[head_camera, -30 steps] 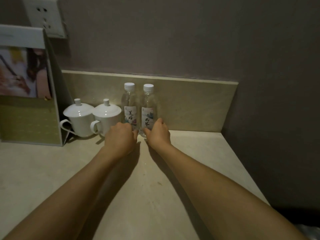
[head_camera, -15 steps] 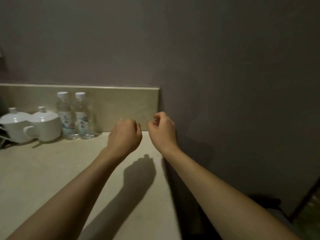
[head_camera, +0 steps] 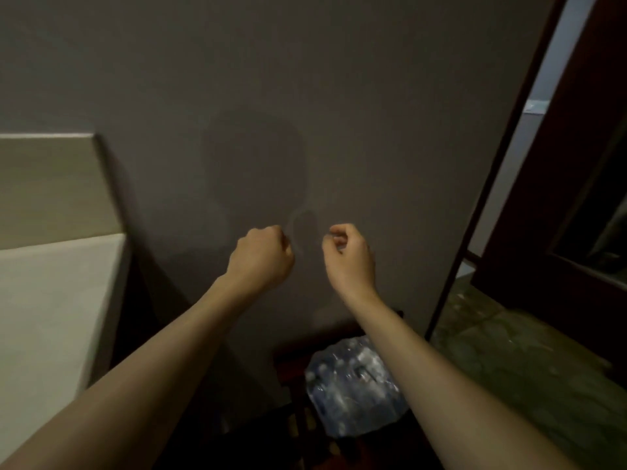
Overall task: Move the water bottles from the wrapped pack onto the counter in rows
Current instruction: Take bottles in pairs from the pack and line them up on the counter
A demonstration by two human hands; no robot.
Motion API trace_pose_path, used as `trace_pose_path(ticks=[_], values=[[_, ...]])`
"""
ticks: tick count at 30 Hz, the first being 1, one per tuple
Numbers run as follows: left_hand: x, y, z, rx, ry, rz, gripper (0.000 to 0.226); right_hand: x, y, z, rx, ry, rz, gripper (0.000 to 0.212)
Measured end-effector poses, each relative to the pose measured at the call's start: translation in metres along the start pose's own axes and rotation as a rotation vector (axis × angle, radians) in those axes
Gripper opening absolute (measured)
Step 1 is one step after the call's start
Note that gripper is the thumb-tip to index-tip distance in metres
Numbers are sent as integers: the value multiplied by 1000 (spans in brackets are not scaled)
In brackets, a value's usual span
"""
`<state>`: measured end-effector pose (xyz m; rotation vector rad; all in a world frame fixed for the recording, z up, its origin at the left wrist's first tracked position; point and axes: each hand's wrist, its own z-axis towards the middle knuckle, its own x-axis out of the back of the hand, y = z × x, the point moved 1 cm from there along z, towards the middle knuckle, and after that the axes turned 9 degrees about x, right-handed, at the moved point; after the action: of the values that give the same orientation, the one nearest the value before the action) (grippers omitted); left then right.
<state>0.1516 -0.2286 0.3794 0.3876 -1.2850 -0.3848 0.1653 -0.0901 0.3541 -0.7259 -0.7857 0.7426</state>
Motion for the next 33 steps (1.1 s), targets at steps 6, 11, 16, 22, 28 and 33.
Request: trace_pose_path(ticks=[6, 11, 16, 22, 28, 33], values=[[-91, 46, 9, -10, -181, 81, 33, 41, 86, 4, -153, -6, -20, 31], [-174, 59, 29, 21, -357, 72, 38, 53, 159, 22, -274, -37, -73, 35], [-242, 62, 59, 110, -495, 65, 38, 45, 228, 53, -405, -147, -120, 36], [-310, 49, 73, 190, -616, 29, 35, 16, 294, 61, -547, -246, -141, 30], [-383, 29, 54, 282, -791, 5, 35, -1, 356, 33, -668, -428, -148, 29], [-441, 18, 45, 372, -902, -31, 27, -17, 427, 9, -795, -647, -270, 43]])
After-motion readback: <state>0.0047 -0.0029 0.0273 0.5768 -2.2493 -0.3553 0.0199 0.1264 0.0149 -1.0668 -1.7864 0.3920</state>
